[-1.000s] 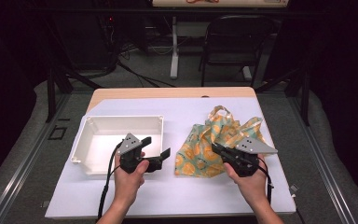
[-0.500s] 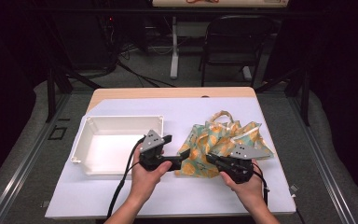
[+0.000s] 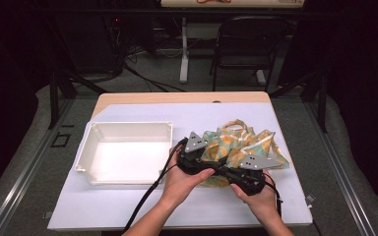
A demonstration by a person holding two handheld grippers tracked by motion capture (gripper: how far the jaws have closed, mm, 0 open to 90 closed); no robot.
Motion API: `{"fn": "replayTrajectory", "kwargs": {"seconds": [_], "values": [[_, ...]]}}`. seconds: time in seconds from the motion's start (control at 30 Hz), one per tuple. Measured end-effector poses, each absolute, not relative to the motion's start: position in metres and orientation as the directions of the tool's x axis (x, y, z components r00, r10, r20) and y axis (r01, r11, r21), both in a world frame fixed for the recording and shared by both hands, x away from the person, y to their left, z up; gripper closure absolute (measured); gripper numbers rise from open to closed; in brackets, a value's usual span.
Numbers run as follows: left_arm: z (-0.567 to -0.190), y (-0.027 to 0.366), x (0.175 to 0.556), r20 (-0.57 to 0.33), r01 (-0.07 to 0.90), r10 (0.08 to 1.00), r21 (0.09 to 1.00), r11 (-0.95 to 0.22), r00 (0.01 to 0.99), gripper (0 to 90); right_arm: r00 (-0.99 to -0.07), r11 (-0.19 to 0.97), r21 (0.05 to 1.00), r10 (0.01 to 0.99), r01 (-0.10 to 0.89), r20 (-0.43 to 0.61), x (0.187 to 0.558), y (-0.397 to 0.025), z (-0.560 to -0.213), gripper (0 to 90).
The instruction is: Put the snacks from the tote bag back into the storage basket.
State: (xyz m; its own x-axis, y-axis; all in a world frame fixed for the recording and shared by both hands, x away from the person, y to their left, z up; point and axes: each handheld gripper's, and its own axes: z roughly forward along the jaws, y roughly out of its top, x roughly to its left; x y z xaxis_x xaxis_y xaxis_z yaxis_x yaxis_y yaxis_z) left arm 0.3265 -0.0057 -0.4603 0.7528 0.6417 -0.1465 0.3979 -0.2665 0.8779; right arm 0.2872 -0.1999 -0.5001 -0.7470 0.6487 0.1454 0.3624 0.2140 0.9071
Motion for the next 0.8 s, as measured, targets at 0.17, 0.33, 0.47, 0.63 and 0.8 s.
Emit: {"fn": "replayTrajectory", "kwargs": {"seconds": [0.17, 0.33, 0.47, 0.63, 0.8], "values": [[-0.461, -0.015, 0.336, -0.119, 0.426, 0.678, 0.851, -0.307, 0.725, 33.1, -0.764, 0.235, 0.901, 0.629, 0.364, 0.144, 0.288, -0.195, -0.503, 88.0], [-0.461, -0.009, 0.341, -0.140, 0.445, 0.685, 0.846, -0.292, 0.715, 67.3, -0.780, 0.257, 0.904, 0.614, 0.341, 0.120, 0.285, -0.194, -0.502, 86.4], [-0.461, 0.009, 0.341, -0.188, 0.461, 0.677, 0.852, -0.248, 0.711, 88.1, -0.787, 0.268, 0.906, 0.608, 0.328, 0.105, 0.282, -0.196, -0.502, 75.8], [-0.470, 0.031, 0.338, -0.230, 0.494, 0.688, 0.843, -0.212, 0.688, 90.0, -0.786, 0.238, 0.926, 0.611, 0.294, 0.093, 0.275, -0.205, -0.491, 59.1], [-0.486, 0.045, 0.330, -0.271, 0.534, 0.701, 0.826, -0.182, 0.659, 90.0, -0.753, 0.192, 0.943, 0.653, 0.271, 0.084, 0.273, -0.221, -0.476, 53.8]]}}
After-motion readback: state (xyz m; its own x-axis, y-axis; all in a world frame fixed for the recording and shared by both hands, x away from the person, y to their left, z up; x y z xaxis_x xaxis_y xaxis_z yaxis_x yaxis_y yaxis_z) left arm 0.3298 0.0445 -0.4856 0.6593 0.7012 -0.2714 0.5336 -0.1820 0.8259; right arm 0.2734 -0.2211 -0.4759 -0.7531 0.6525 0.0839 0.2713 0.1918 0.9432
